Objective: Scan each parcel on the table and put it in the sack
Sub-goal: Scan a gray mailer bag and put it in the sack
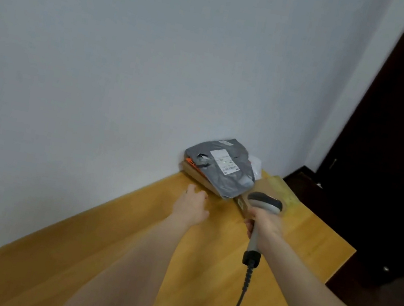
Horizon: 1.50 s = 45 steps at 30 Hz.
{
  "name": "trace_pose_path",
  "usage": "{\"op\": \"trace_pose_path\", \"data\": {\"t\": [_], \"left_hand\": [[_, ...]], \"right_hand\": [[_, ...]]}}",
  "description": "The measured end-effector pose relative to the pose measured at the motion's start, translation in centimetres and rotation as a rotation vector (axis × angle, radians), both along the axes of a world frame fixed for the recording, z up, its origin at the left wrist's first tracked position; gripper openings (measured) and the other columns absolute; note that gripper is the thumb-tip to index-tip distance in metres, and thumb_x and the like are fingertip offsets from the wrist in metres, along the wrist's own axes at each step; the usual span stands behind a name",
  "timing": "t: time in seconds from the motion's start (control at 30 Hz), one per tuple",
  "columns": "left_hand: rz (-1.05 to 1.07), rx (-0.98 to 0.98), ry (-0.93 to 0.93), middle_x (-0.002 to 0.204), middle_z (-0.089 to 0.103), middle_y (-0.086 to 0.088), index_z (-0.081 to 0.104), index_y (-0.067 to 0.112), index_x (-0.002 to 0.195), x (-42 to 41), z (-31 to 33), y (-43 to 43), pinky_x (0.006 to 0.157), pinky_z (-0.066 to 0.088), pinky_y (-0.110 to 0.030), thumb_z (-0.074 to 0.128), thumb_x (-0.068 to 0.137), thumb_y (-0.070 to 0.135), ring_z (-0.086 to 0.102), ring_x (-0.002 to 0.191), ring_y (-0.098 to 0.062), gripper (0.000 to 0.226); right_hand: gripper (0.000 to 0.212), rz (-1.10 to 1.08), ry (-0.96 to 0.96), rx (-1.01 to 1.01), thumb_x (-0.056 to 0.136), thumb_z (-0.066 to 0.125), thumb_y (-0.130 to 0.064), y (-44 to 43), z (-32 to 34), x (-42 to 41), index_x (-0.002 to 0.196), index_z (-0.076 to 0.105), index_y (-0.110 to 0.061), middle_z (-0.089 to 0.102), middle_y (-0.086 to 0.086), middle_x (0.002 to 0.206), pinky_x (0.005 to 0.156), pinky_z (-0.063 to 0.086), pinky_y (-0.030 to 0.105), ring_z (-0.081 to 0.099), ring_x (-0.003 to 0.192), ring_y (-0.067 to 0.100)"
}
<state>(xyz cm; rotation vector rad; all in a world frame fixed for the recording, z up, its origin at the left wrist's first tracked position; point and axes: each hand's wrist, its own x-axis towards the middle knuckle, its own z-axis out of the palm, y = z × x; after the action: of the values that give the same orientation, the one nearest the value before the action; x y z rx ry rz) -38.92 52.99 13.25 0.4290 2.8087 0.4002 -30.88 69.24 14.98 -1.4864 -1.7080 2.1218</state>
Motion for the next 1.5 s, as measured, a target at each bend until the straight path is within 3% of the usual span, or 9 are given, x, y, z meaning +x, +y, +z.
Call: {"op": "trace_pose_path", "data": {"t": [0.37,0.57,0.7,0.87,1.0,1.17,1.3,1.4,1.5], "left_hand": [[0.619,0.570,-0.375,0.149,0.037,-0.014,0.024,0.002,0.147,-8.8,-6.3,7.3,0.104,0.039,-0.038,0.072,0.082,0.042,0.041,0.133,-0.030,0.091],[0.937,0.802,-0.436,0.127,0.057,-0.015,0.047,-0.001,0.129,-12.8,-9.2,10.6,0.098,0.047,-0.048,0.074,0.083,0.029,0.057,0.113,-0.033,0.062],[1.021,0.768,-0.344,0.114,0.067,-0.013,0.065,0.007,0.111,-13.5,-10.1,8.9,0.093,0.051,-0.043,0.072,0.085,0.019,0.063,0.102,-0.029,0.029],[1.026,0.524,-0.222,0.114,0.068,-0.012,0.069,0.011,0.111,-11.3,-9.9,-0.4,0.069,0.052,-0.029,0.067,0.088,0.023,0.064,0.094,-0.029,0.026],[1.024,0.361,-0.251,0.110,0.069,-0.013,0.071,0.009,0.110,-7.8,-10.1,-8.4,0.075,0.048,-0.028,0.067,0.088,0.025,0.063,0.101,-0.030,0.028],[1.098,0.245,-0.300,0.083,0.064,-0.006,0.071,0.011,0.107,-2.4,-11.9,-15.6,0.053,0.042,-0.024,0.063,0.091,0.024,0.057,0.068,-0.018,0.022],[1.159,0.241,-0.358,0.098,0.069,-0.016,0.069,0.004,0.108,1.0,-14.4,-19.8,0.079,0.055,-0.040,0.059,0.091,0.016,0.064,0.090,-0.031,0.023],[1.132,0.203,-0.444,0.113,0.063,-0.015,0.053,0.005,0.129,2.6,-16.0,-20.6,0.080,0.054,-0.040,0.059,0.090,0.025,0.061,0.092,-0.028,0.044],[1.101,0.212,-0.449,0.090,0.058,-0.003,0.049,0.006,0.121,2.7,-17.1,-20.4,0.076,0.053,-0.037,0.065,0.084,0.046,0.054,0.076,-0.021,0.057]], "right_hand": [[0.016,0.033,0.009,-0.055,0.080,0.073,-0.014,5.8,-5.7,-9.9,0.070,0.064,-0.005,0.063,0.003,0.045,0.050,0.049,0.028,0.057,0.042,0.014],[0.017,0.109,0.022,-0.083,0.083,0.072,-0.013,8.1,-7.3,-13.0,0.069,0.064,-0.006,0.063,0.004,0.051,0.053,0.049,0.029,0.056,0.047,0.015],[0.018,0.155,0.031,-0.070,0.084,0.072,-0.013,8.2,-7.4,-14.2,0.068,0.064,-0.006,0.064,0.007,0.058,0.056,0.050,0.029,0.057,0.050,0.017],[0.021,0.240,0.069,-0.094,0.084,0.072,-0.010,4.9,-6.8,-14.9,0.066,0.063,-0.003,0.062,0.010,0.057,0.055,0.048,0.030,0.054,0.048,0.018],[0.018,0.367,0.080,-0.151,0.083,0.072,-0.008,0.0,-7.1,-14.2,0.068,0.065,-0.002,0.062,0.010,0.058,0.050,0.047,0.027,0.054,0.047,0.017],[0.015,0.507,-0.016,-0.128,0.079,0.076,-0.009,-7.2,-10.2,-12.0,0.078,0.062,-0.004,0.064,0.010,0.070,0.059,0.055,0.032,0.060,0.061,0.022],[0.036,0.665,-0.142,-0.062,0.076,0.082,-0.024,-11.5,-13.2,-9.4,0.102,0.064,-0.007,0.067,0.010,0.107,0.096,0.050,0.045,0.061,0.100,0.028],[0.054,0.713,-0.178,-0.113,0.076,0.082,-0.023,-14.0,-14.8,-7.8,0.122,0.061,-0.005,0.064,0.011,0.122,0.099,0.047,0.047,0.058,0.113,0.030],[0.047,0.741,-0.162,-0.088,0.076,0.081,-0.018,-15.6,-15.9,-7.3,0.117,0.061,-0.005,0.064,0.009,0.120,0.084,0.049,0.035,0.058,0.100,0.021]]}}
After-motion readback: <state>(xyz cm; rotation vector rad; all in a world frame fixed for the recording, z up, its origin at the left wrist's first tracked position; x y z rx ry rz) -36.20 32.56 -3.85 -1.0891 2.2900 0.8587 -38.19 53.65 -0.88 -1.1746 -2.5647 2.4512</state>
